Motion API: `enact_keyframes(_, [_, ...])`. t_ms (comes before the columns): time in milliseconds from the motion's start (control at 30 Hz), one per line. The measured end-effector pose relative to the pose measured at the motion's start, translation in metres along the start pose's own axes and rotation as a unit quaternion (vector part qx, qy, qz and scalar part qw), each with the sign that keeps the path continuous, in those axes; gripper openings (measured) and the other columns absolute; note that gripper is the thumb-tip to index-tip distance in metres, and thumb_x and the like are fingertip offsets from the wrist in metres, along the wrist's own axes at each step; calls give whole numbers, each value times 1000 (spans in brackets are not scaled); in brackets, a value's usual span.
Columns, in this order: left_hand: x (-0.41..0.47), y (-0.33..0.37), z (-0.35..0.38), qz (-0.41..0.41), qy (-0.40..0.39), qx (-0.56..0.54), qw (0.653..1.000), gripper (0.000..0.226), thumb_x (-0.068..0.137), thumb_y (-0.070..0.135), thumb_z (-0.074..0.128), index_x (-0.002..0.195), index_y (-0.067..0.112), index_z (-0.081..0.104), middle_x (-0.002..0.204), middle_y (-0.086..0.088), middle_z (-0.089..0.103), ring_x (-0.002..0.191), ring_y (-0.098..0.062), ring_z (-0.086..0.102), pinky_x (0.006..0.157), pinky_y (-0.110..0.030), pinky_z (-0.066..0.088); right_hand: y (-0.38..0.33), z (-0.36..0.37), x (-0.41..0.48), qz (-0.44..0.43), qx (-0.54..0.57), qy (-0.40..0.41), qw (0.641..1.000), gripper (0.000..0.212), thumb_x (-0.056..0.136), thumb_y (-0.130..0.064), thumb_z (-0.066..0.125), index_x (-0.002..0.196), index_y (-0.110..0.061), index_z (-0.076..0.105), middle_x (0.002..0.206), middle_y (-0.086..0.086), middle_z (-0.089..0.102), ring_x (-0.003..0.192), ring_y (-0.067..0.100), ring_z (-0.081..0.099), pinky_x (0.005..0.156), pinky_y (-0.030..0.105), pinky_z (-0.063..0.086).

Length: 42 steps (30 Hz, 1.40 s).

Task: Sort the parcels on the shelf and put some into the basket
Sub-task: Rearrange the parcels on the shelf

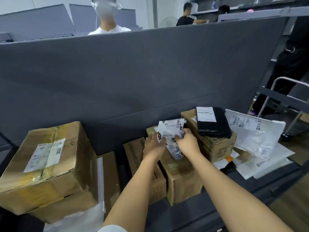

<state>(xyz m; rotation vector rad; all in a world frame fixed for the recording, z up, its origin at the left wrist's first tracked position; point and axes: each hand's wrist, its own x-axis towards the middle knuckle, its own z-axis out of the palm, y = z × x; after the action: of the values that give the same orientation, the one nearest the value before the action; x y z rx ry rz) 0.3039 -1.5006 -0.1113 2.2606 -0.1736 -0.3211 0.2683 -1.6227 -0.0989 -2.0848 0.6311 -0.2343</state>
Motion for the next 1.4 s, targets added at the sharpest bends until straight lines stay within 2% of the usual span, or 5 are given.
enact_keyframes(467, [18, -16, -6, 60, 22, -119, 991, 45, 92, 25, 56, 136, 26, 49, 141, -5, 45, 134, -27, 37, 110, -41, 34, 7, 22, 27, 102, 180, 2, 978, 41, 89, -7, 59, 128, -3, 50, 123, 17, 60, 97, 33, 65, 85, 47, 56])
enact_keyframes(600, [15, 0, -32, 9, 59, -350, 935, 67, 89, 17, 67, 145, 14, 31, 133, 2, 50, 113, -15, 56, 89, -30, 51, 6, -2, 10, 30, 296, -71, 952, 26, 88, -1, 60, 113, -5, 59, 110, 13, 69, 87, 23, 68, 72, 32, 56])
enact_keyframes(733, [4, 4, -54, 18, 26, -425, 905, 37, 87, 10, 68, 121, 14, 57, 116, -6, 70, 95, -20, 70, 80, -35, 58, -1, -24, -4, -5, 375, -106, 921, 35, 87, -4, 64, 120, -12, 56, 109, 11, 68, 87, 19, 69, 74, 32, 58])
enact_keyframes(933, [-31, 19, -42, 8, 69, -653, 754, 44, 85, -7, 64, 120, 11, 44, 114, -10, 64, 97, -26, 68, 75, -39, 59, -19, -1, -30, 28, 548, -160, 821, 34, 91, -9, 59, 122, -21, 53, 105, 4, 70, 93, 20, 69, 65, 33, 58])
enact_keyframes(1400, [-58, -3, -102, 56, -26, -452, 890, 22, 94, 12, 57, 113, 3, 65, 94, -9, 76, 83, -20, 74, 62, -27, 58, -42, -42, -21, -80, 360, -165, 915, 13, 89, -23, 64, 98, -16, 69, 99, 2, 75, 94, 20, 68, 80, 35, 56])
